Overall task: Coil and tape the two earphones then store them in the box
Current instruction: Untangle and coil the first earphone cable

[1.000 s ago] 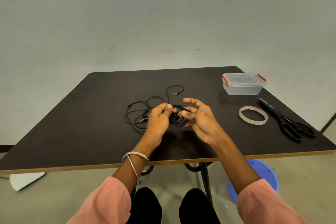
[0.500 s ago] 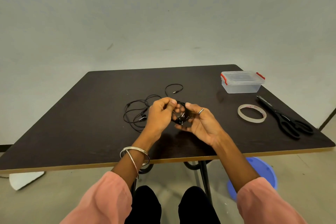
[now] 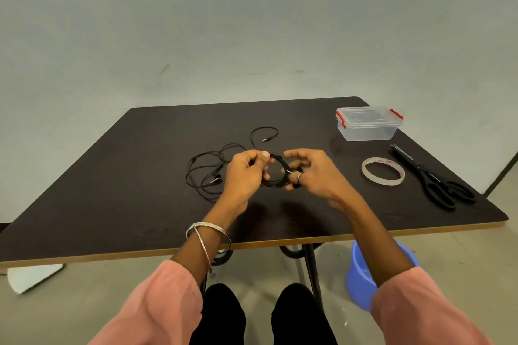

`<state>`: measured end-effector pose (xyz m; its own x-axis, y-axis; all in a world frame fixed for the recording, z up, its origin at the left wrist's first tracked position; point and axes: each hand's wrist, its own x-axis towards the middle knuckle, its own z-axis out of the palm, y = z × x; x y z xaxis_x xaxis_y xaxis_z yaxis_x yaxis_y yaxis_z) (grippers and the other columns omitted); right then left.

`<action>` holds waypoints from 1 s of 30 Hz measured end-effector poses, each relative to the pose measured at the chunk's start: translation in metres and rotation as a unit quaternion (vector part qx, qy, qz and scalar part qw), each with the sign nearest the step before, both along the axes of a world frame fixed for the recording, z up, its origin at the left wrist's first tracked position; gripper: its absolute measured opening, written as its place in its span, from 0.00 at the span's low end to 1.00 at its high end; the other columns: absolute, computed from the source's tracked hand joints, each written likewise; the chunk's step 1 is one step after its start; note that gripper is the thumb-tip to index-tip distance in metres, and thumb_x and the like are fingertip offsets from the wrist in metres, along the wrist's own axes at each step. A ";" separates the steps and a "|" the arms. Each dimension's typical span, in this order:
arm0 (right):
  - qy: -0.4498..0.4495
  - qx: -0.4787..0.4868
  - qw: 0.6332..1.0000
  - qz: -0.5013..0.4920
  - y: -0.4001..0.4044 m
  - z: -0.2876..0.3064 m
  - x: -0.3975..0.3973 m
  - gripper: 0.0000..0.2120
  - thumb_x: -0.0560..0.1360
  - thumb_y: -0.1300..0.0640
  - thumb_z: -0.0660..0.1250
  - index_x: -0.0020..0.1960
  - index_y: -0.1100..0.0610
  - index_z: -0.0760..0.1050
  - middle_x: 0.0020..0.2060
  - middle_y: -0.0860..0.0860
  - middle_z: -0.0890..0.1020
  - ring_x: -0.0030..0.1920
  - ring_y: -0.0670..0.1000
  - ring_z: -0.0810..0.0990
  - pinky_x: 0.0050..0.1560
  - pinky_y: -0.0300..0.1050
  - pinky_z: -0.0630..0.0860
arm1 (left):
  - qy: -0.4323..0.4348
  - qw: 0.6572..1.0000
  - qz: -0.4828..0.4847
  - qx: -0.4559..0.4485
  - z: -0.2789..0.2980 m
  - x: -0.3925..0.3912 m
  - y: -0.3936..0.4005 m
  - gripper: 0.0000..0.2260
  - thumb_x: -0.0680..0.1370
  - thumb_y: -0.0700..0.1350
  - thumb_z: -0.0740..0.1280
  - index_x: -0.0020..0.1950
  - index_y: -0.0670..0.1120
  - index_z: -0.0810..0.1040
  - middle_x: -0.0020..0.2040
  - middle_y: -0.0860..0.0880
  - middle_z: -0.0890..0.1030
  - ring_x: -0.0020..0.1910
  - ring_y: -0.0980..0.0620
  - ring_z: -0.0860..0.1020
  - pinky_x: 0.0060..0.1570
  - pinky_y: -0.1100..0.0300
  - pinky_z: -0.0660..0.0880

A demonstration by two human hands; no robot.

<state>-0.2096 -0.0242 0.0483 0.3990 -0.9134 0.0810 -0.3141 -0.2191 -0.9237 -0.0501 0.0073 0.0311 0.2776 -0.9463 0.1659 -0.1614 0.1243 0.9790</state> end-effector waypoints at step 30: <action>0.061 -0.123 0.982 -0.131 -0.018 -0.045 -0.060 0.11 0.76 0.57 0.67 0.58 0.53 0.79 0.50 0.44 0.79 0.48 0.41 0.78 0.45 0.27 0.72 | -0.255 0.965 0.059 -0.010 -0.030 -0.052 -0.049 0.08 0.76 0.46 0.69 0.51 0.46 0.85 0.48 0.49 0.86 0.48 0.52 0.82 0.54 0.59 0.75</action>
